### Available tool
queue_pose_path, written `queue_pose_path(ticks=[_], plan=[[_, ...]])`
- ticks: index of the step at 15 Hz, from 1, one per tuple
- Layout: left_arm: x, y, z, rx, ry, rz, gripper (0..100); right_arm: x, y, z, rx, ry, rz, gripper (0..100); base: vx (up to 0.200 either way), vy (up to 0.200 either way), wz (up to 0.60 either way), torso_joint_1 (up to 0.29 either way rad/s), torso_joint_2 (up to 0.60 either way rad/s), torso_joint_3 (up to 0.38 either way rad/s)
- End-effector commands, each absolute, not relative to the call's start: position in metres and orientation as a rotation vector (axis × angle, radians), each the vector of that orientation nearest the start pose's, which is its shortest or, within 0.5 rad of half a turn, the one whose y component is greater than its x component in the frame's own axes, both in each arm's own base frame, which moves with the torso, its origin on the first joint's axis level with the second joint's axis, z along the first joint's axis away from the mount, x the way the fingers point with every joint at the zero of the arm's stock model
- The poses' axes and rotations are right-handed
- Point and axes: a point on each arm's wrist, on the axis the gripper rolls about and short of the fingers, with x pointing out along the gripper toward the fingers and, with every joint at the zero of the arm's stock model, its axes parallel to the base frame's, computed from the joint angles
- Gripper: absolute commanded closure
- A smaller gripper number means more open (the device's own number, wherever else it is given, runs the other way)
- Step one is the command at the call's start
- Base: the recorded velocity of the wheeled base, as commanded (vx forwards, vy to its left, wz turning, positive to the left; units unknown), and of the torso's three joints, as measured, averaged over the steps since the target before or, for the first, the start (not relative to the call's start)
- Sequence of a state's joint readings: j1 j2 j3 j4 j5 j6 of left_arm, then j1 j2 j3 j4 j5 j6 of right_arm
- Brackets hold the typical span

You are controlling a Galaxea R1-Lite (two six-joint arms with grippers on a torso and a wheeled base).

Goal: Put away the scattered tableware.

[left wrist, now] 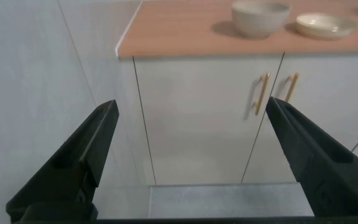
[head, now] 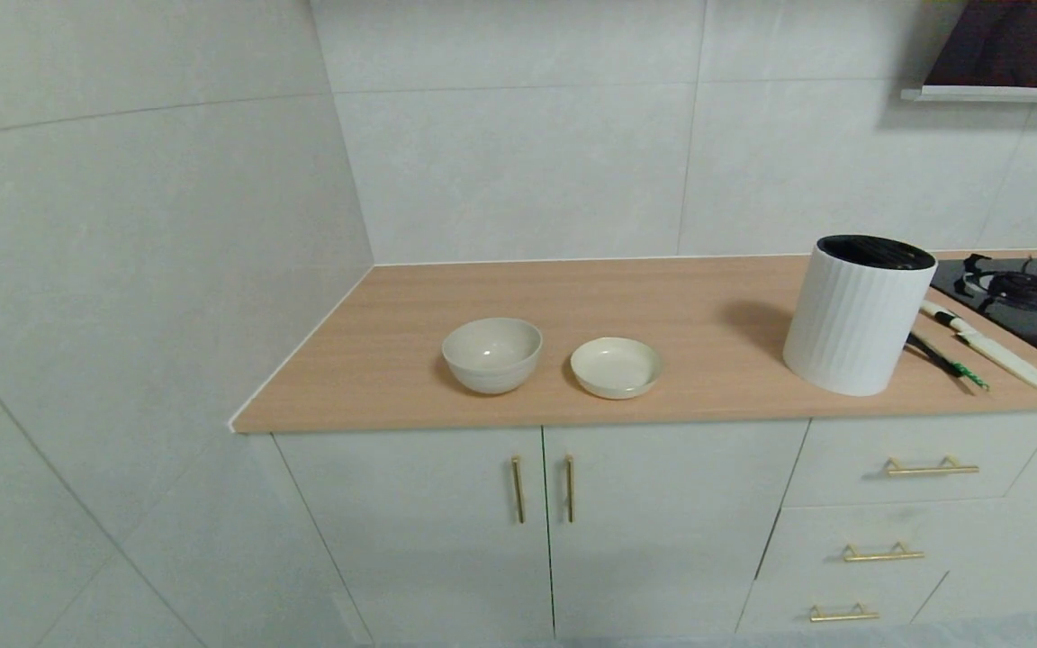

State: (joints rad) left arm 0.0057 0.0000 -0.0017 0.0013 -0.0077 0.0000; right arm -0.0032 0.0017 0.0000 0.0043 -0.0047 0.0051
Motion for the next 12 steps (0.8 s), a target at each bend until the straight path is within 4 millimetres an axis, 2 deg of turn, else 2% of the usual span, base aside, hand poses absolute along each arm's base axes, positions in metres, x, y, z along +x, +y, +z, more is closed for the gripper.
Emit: queue_pose_path(ticks=[1, 12], plan=[[-0.0229, -0.0003, 0.0757, 0.0, 0.0, -0.002, 0, -0.0227, 0.0, 0.075, 0.005, 0.006, -0.008, 0, 0.0, 0.0, 0.0, -0.242, 0.55, 0.305], [-0.0229, -0.0003, 0.0757, 0.0, 0.0, -0.002, 0, -0.0227, 0.0, 0.075, 0.006, 0.006, -0.008, 0, 0.0, 0.0, 0.0, -0.21, 0.51, 0.293]])
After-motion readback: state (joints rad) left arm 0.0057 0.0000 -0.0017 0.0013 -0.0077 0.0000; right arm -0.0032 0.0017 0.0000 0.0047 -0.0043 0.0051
